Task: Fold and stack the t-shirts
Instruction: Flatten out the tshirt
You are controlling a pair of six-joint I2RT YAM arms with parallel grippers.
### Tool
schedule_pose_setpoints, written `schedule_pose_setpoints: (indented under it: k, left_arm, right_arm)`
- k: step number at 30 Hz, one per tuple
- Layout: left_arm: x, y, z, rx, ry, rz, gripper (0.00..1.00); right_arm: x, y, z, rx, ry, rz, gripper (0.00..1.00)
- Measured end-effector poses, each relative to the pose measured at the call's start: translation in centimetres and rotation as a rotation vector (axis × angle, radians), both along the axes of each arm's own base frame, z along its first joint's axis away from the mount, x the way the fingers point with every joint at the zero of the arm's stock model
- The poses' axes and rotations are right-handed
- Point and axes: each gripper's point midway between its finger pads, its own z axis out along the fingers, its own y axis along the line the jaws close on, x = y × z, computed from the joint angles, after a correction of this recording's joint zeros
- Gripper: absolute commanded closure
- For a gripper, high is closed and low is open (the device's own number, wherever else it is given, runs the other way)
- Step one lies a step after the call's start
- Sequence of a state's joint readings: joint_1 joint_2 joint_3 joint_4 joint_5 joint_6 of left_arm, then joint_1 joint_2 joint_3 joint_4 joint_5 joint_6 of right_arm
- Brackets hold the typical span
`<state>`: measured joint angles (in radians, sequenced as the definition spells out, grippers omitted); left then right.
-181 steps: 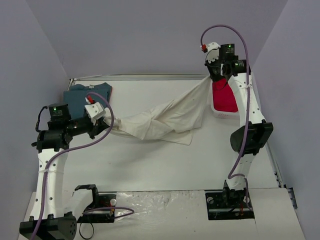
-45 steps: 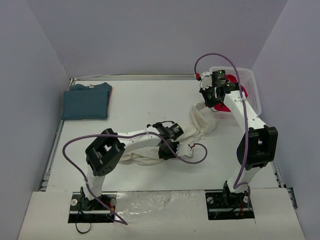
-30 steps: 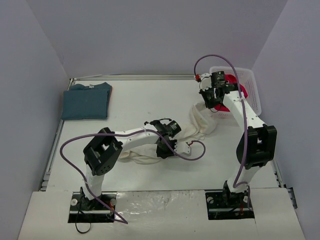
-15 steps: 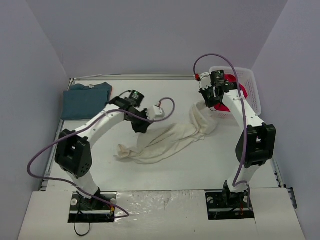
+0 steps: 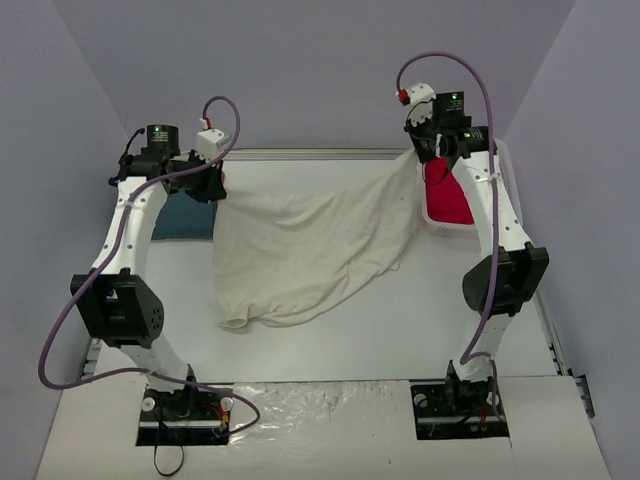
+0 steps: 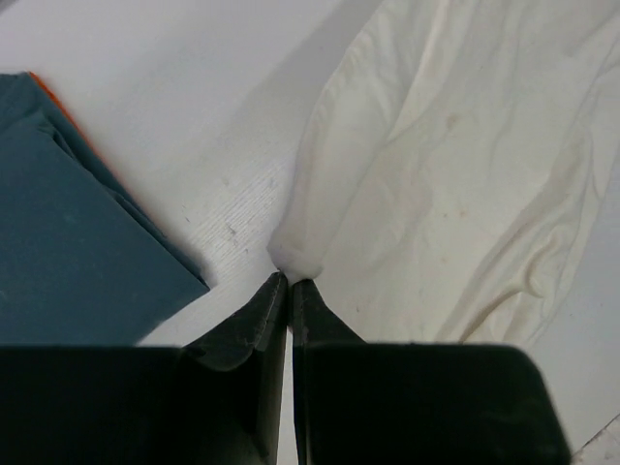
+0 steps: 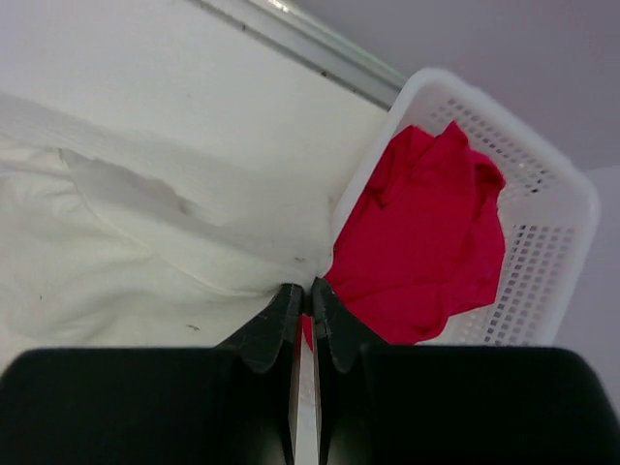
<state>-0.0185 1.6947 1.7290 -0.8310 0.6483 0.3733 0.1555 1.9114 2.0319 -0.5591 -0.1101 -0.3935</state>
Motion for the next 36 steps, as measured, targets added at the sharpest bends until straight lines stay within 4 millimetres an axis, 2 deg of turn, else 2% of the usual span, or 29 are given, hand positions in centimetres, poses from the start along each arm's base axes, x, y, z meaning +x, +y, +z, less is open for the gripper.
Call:
schedule_pose_setpoints:
  k: [3, 7, 11, 14, 15, 19, 22, 25, 28, 32, 34, 36]
  left_arm:
    - [-0.4, 0.0, 2.8, -0.021, -0.056, 0.020, 0.98]
    - [-2.5, 0.5, 7.4, -0.042, -0.158, 0.054, 0.98]
    - [-5.7, 1.7, 12.5, -0.046, -0.301, 0.104, 0.98]
    - [-8.6, 1.9, 13.9, -0.045, -0.352, 0.124, 0.98]
    - [-9.5, 2.0, 14.0, -0.043, -0.358, 0.128, 0.98]
    - [-11.7, 2.5, 12.1, -0.018, -0.330, 0.161, 0.97]
    - [-13.1, 3.2, 10.9, 0.002, -0.310, 0.204, 0.98]
    - [-14.8, 3.6, 11.8, 0.007, -0.352, 0.234, 0.98]
    - [-16.7, 3.6, 13.4, 0.003, -0.421, 0.243, 0.98]
    - [-17.9, 3.6, 14.0, 0.004, -0.448, 0.246, 0.98]
    - [-17.7, 3.7, 13.7, 0.006, -0.440, 0.248, 0.98]
    - [-16.8, 3.8, 12.7, 0.010, -0.403, 0.249, 0.98]
  right_arm:
    - [-0.3, -0.1, 3.9, 0.016, -0.082, 0.002, 1.00]
    - [-3.5, -0.4, 9.5, 0.041, -0.182, 0.014, 1.00]
    - [-9.5, -0.6, 15.6, 0.084, -0.315, 0.045, 1.00]
    - [-14.7, -1.0, 18.0, 0.113, -0.381, 0.058, 1.00]
    - [-16.2, -1.1, 18.3, 0.123, -0.396, 0.061, 1.00]
    - [-20.4, -1.4, 16.6, 0.140, -0.370, 0.067, 1.00]
    - [-22.3, -1.4, 14.5, 0.158, -0.316, 0.064, 1.00]
    - [-23.5, -1.4, 13.5, 0.174, -0.282, 0.059, 1.00]
    - [-25.2, -1.6, 14.2, 0.186, -0.304, 0.060, 1.00]
    - [-26.9, -1.9, 16.2, 0.193, -0.366, 0.059, 1.00]
    - [-26.9, -2.0, 16.9, 0.195, -0.383, 0.059, 1.00]
    - [-26.2, -1.9, 16.7, 0.192, -0.367, 0.059, 1.00]
